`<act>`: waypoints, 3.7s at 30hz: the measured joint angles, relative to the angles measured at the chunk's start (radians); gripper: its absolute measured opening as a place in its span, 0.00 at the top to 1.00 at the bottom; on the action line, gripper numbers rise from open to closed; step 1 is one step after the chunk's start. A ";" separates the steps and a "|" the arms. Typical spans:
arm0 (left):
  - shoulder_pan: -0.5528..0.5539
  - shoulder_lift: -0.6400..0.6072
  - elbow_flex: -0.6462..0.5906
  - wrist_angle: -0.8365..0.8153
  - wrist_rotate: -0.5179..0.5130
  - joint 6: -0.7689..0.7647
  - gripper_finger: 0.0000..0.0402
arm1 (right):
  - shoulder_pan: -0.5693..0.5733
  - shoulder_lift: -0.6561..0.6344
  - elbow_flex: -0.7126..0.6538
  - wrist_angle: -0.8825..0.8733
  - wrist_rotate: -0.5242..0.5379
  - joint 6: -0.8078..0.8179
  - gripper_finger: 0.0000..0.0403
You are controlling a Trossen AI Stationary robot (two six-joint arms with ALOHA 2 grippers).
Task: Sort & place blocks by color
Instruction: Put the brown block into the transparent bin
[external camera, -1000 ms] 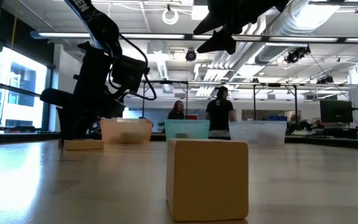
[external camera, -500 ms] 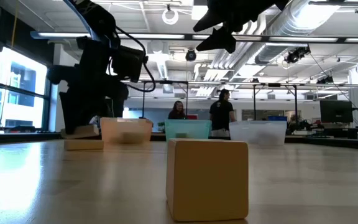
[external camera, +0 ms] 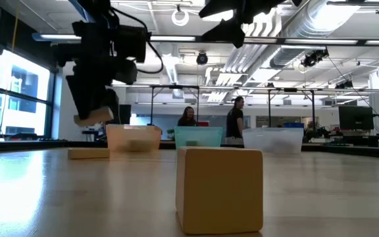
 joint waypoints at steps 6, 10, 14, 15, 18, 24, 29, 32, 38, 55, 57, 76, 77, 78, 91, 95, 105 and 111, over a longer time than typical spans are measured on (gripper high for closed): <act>-0.027 -0.080 0.000 0.078 0.031 -0.088 0.76 | 0.022 0.000 0.000 0.005 0.000 -0.001 0.31; -0.060 -0.126 0.000 0.193 0.033 -0.163 0.76 | 0.034 0.000 0.000 0.006 0.005 -0.001 0.31; -0.096 -0.160 0.000 0.322 0.032 -0.239 0.76 | 0.037 0.000 0.000 0.006 0.003 0.011 0.31; -0.106 -0.166 0.001 0.355 0.030 -0.254 0.76 | 0.037 0.000 0.000 0.006 0.006 0.025 0.31; -0.133 -0.176 0.000 0.444 0.022 -0.295 0.76 | 0.037 0.000 0.000 0.007 -0.002 0.027 0.31; -0.181 -0.176 0.001 0.614 -0.029 -0.329 0.76 | 0.039 0.000 0.000 0.037 -0.015 0.006 0.31; -0.203 -0.176 0.001 0.721 -0.075 -0.355 0.76 | 0.039 0.000 0.000 0.121 -0.045 -0.039 0.31; -0.210 -0.176 0.001 0.790 -0.094 -0.358 0.76 | 0.043 0.000 0.000 0.168 -0.052 -0.056 0.31; -0.218 -0.176 0.001 0.921 -0.117 -0.381 0.76 | 0.043 0.000 0.000 0.196 -0.054 -0.072 0.31; -0.221 -0.175 0.001 1.075 -0.150 -0.384 0.76 | 0.043 0.000 0.000 0.195 0.003 -0.073 0.38; -0.221 -0.175 0.001 1.076 -0.150 -0.385 0.76 | 0.043 0.000 0.000 0.196 0.003 -0.073 0.44; -0.220 -0.174 0.001 1.077 -0.148 -0.436 0.57 | 0.043 0.000 0.000 0.190 0.003 -0.050 0.74; -0.220 -0.174 0.001 1.076 -0.152 -0.436 0.56 | 0.043 0.000 0.000 0.181 0.005 -0.050 0.74; -0.220 -0.174 0.001 1.076 -0.160 -0.436 0.55 | 0.043 0.000 0.000 0.173 0.008 -0.049 0.74; -0.174 -0.174 0.001 0.928 -0.261 -0.399 0.48 | 0.008 0.000 0.002 -0.033 0.162 -0.023 0.74; -0.126 -0.174 0.001 0.861 -0.281 -0.399 0.47 | -0.042 0.000 0.002 -0.101 0.232 -0.013 0.74; 0.030 -0.174 0.001 0.713 -0.281 -0.362 0.47 | -0.259 0.000 0.001 -0.159 0.332 0.062 0.74; 0.107 -0.174 0.001 0.667 -0.273 -0.288 0.47 | -0.395 0.012 0.001 -0.160 0.419 0.077 0.74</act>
